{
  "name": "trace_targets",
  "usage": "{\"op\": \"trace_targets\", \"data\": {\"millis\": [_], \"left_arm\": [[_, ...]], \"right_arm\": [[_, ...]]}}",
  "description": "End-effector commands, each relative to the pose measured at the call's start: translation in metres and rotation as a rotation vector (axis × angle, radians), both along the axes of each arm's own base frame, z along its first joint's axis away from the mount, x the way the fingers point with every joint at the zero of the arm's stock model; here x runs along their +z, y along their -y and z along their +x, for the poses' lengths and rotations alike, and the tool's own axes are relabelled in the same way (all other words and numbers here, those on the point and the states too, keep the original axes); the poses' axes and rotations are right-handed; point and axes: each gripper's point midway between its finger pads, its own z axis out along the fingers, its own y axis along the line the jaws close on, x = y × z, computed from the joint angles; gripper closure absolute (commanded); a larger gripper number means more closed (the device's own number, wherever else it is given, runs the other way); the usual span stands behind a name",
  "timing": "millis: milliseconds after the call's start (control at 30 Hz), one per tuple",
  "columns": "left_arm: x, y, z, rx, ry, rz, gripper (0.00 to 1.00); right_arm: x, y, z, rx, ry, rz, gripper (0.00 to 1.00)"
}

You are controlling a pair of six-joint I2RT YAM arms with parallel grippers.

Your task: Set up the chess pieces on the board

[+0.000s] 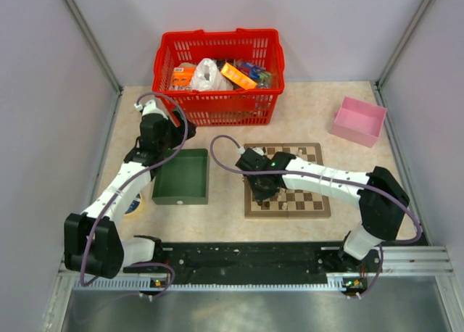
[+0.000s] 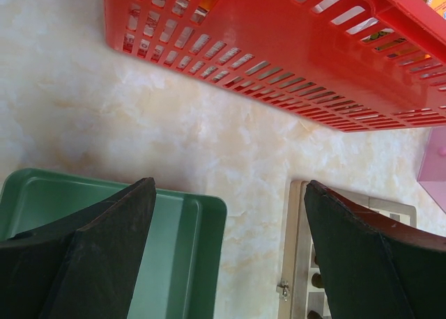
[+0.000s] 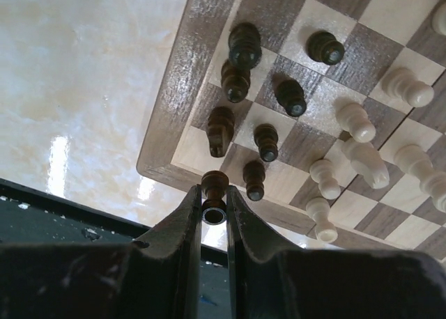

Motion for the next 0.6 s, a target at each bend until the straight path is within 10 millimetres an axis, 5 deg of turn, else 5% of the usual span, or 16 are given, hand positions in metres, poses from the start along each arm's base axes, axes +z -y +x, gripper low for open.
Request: {"op": "trace_targets", "data": {"millis": [0, 567], "left_arm": [[0.016, -0.005, 0.001, 0.018, 0.060, 0.003, 0.07], [0.016, -0.007, 0.000, 0.026, 0.059, 0.007, 0.07]], "right_arm": [[0.009, -0.027, 0.003, 0.067, 0.035, 0.058, 0.98], [-0.007, -0.035, 0.003, 0.092, 0.037, 0.028, 0.97]]}}
